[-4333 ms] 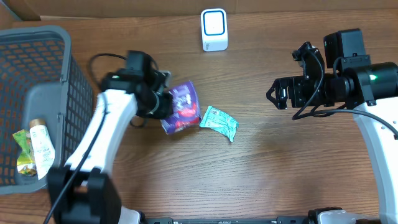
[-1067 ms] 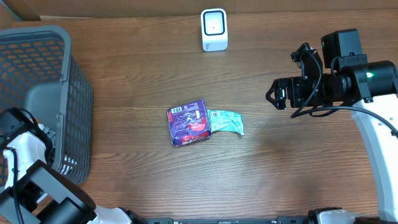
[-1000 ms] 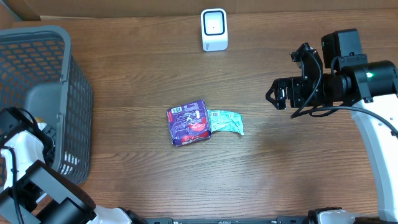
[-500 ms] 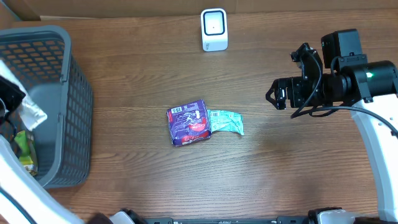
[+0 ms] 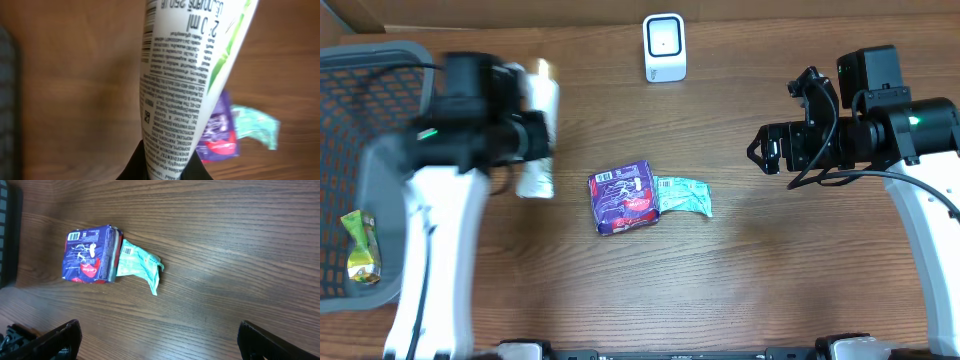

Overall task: Scan the item barcode
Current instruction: 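Carry the white tube out and lay it left of the purple pack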

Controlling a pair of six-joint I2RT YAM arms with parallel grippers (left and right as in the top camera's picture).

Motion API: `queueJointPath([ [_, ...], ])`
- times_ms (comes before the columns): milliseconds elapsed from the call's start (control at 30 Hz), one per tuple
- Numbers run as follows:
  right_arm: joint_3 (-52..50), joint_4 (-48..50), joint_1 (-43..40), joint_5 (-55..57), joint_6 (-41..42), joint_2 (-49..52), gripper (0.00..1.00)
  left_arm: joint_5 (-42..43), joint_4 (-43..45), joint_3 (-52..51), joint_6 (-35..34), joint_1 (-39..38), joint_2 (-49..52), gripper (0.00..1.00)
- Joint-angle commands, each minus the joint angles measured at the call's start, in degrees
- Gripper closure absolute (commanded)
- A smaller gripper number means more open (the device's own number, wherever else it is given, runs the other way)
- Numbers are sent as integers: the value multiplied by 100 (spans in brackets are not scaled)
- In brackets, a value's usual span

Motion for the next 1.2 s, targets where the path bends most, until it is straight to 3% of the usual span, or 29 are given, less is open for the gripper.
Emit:
queueJointPath([
  [0,-26,24,31,-52,11,2,0,-1056,306,-592,-1224,-509,374,96],
  [233,-26,28,31,-52,13,2,0,-1362,1231,-1464,-2035,-1034,1322,96],
  [500,-26,-7,31,-55,13,2,0,-1574,1729,-1552,-2524,-1279,2227,96],
  [600,-26,-15,31,-52,13,2,0,-1276,1891,-1552,-2424,-1357,2433,96],
  [700,-26,4,31,-55,13,2,0,-763,2205,-1552,-1899,-1523,2494,96],
  [833,-26,2,31,-55,13,2,0,-708,2452,-1530,-1539,-1764,2463,96],
  [1167,-26,-33,31,-55,13,2,0,-1169,1611,-857,-1180,-1606,2428,70],
])
